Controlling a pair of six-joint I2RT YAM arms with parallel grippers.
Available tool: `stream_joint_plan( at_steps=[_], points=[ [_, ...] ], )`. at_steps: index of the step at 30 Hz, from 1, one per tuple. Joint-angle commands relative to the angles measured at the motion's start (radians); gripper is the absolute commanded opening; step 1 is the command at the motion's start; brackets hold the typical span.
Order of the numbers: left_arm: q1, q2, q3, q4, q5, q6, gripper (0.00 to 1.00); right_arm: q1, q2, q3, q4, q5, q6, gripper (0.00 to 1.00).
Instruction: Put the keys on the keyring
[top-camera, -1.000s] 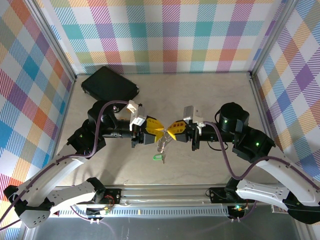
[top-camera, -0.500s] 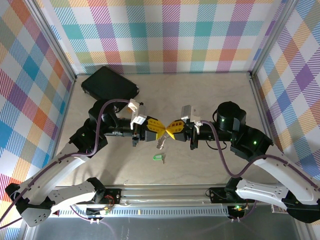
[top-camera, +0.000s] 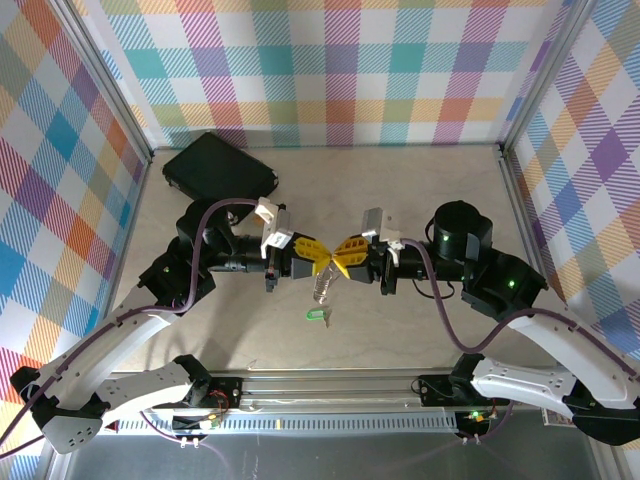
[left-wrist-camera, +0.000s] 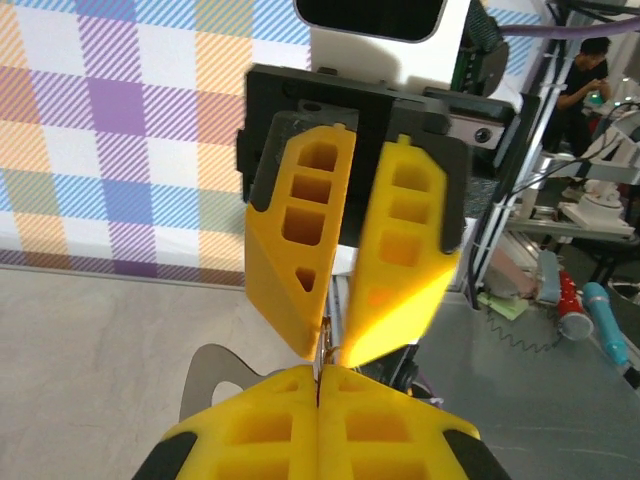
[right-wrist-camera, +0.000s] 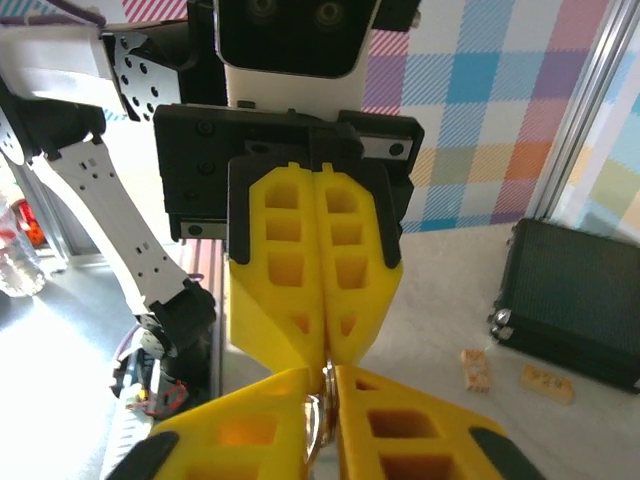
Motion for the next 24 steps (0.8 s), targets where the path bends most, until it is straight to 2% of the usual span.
stream_joint_plan(
  at_steps=[1, 5, 13, 24],
  points=[
    [0.01, -0.02, 0.016, -0.006, -0.047, 0.045, 0.0, 0.007, -0.011, 0.047, -0.049, 0.022, -0.013, 0.29],
    [0.01, -0.026, 0.017, -0.035, -0.045, 0.072, 0.0, 0.007, -0.041, 0.045, -0.094, 0.084, -0.011, 0.33],
    [0.009, -0.028, 0.048, -0.141, -0.015, 0.152, 0.0, 0.007, -0.033, 0.062, -0.141, 0.128, -0.031, 0.28],
    [0.01, -0.057, 0.057, -0.205, 0.0, 0.188, 0.0, 0.007, 0.012, 0.096, -0.22, 0.041, -0.051, 0.32]
  ],
)
